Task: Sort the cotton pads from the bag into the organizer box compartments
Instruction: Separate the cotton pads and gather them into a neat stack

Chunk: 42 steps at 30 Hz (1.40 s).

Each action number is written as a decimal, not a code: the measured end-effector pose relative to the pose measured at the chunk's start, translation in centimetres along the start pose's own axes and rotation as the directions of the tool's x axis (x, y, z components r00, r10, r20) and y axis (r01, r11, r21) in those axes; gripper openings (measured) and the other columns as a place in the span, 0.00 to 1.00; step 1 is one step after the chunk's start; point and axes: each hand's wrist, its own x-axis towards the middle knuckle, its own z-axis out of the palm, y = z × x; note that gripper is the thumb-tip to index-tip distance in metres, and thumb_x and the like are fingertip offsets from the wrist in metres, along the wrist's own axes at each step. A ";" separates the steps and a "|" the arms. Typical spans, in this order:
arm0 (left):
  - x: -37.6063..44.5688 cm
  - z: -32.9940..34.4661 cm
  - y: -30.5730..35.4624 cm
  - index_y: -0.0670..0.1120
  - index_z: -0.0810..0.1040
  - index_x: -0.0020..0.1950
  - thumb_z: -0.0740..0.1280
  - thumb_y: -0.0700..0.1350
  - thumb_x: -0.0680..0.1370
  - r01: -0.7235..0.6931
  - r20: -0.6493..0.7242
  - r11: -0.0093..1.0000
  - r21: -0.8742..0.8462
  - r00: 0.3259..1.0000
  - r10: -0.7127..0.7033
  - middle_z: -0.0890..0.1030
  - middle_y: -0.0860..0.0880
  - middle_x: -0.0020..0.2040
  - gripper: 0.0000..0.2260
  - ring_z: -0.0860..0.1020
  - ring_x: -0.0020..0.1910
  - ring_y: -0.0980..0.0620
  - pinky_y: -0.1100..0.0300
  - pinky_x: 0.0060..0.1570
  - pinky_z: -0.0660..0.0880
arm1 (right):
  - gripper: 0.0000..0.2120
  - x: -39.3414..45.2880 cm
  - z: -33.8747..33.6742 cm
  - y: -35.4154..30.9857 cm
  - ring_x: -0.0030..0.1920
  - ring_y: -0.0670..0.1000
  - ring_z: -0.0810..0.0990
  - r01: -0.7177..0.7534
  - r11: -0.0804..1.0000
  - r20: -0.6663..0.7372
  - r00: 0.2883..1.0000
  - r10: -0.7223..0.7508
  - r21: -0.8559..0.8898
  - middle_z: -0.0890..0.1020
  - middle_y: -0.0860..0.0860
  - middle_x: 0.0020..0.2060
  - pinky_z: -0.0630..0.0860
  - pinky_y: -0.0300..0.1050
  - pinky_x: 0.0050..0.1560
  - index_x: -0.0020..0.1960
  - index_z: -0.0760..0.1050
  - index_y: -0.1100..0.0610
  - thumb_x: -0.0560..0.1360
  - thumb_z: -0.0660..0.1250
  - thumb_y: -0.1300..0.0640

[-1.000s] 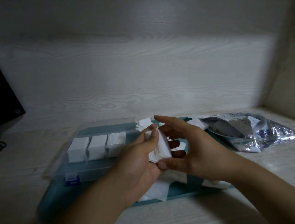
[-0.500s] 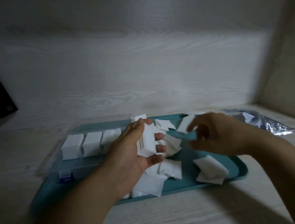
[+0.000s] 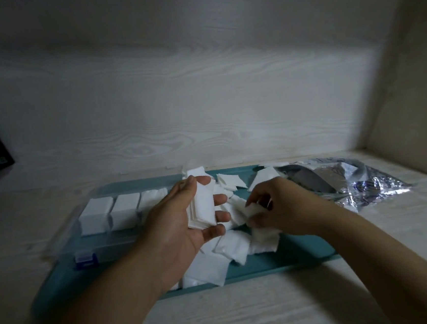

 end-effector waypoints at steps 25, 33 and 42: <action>0.3 -0.4 1.0 0.43 0.76 0.58 0.60 0.51 0.83 -0.047 -0.110 0.997 -0.067 0.993 0.039 0.80 0.39 0.44 0.13 0.76 0.30 0.47 0.60 0.25 0.75 | 0.26 0.5 3.0 -0.3 0.60 0.47 0.69 0.169 0.967 -0.114 0.975 -0.193 -0.188 0.72 0.44 0.61 0.70 0.44 0.60 0.70 0.68 0.45 0.74 0.68 0.40; 0.4 -0.4 1.1 0.43 0.75 0.58 0.60 0.49 0.82 -0.050 -0.120 0.995 -0.084 0.992 0.039 0.79 0.39 0.44 0.12 0.75 0.32 0.45 0.61 0.25 0.75 | 0.13 0.9 2.7 0.2 0.52 0.52 0.79 0.197 0.960 -0.074 0.974 -0.215 -0.199 0.81 0.51 0.53 0.74 0.43 0.54 0.61 0.80 0.51 0.78 0.66 0.53; 0.5 -0.5 1.1 0.42 0.75 0.59 0.60 0.48 0.83 -0.060 -0.131 0.996 -0.064 0.990 0.051 0.79 0.39 0.43 0.12 0.76 0.30 0.46 0.61 0.25 0.74 | 0.16 -0.1 1.0 -0.4 0.53 0.51 0.75 0.235 0.932 0.076 0.972 -0.223 -0.277 0.79 0.47 0.49 0.76 0.51 0.55 0.50 0.81 0.47 0.68 0.58 0.49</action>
